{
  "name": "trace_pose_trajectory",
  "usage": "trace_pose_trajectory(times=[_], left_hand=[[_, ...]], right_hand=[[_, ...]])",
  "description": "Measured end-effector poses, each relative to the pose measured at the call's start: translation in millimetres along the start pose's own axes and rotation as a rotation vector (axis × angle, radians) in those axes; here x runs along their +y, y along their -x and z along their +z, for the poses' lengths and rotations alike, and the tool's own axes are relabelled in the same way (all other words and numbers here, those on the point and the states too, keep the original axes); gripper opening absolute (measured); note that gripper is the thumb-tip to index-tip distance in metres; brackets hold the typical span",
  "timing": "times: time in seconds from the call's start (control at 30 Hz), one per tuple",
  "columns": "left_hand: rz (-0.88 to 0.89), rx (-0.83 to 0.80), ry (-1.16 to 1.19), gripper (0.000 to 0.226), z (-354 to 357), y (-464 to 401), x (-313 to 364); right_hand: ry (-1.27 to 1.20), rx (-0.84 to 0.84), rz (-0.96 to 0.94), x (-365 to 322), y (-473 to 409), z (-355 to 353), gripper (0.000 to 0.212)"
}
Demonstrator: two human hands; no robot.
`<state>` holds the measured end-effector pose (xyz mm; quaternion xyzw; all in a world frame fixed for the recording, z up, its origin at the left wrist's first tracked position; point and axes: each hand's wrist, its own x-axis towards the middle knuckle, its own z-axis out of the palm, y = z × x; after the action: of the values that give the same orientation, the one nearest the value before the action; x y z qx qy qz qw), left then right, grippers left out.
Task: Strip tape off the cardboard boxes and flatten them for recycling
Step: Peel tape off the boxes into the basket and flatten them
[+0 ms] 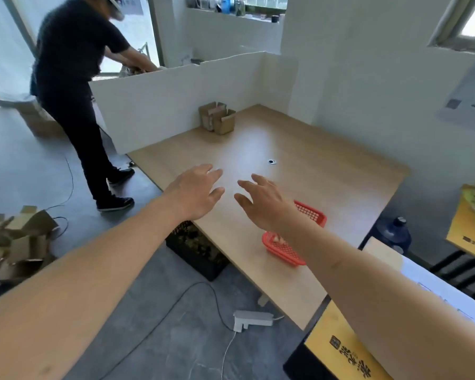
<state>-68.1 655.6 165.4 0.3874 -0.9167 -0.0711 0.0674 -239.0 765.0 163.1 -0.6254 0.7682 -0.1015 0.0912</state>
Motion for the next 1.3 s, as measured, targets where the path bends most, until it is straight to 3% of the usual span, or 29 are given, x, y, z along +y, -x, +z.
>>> trace_pose_trajectory(times=[0.27, 0.47, 0.7, 0.97, 1.3], left_hand=[[0.0, -0.062, 0.014, 0.058, 4, -90, -141], [0.025, -0.096, 0.005, 0.057, 35, -222, -238], [0.064, -0.189, 0.012, 0.057, 45, -351, -338], [0.139, -0.279, 0.03, 0.056, 61, -467, -430], [0.354, -0.399, 0.008, 0.049, 83, -607, -515]], right_hand=[[0.005, -0.07, 0.028, -57, -151, 43, 0.054], [-0.04, -0.059, 0.07, -65, -311, 80, 0.053], [-0.083, -0.165, 0.179, -72, -459, 116, 0.053], [-0.12, -0.143, 0.315, -77, -594, 127, 0.053], [-0.208, -0.092, 0.587, -100, -725, 164, 0.052]])
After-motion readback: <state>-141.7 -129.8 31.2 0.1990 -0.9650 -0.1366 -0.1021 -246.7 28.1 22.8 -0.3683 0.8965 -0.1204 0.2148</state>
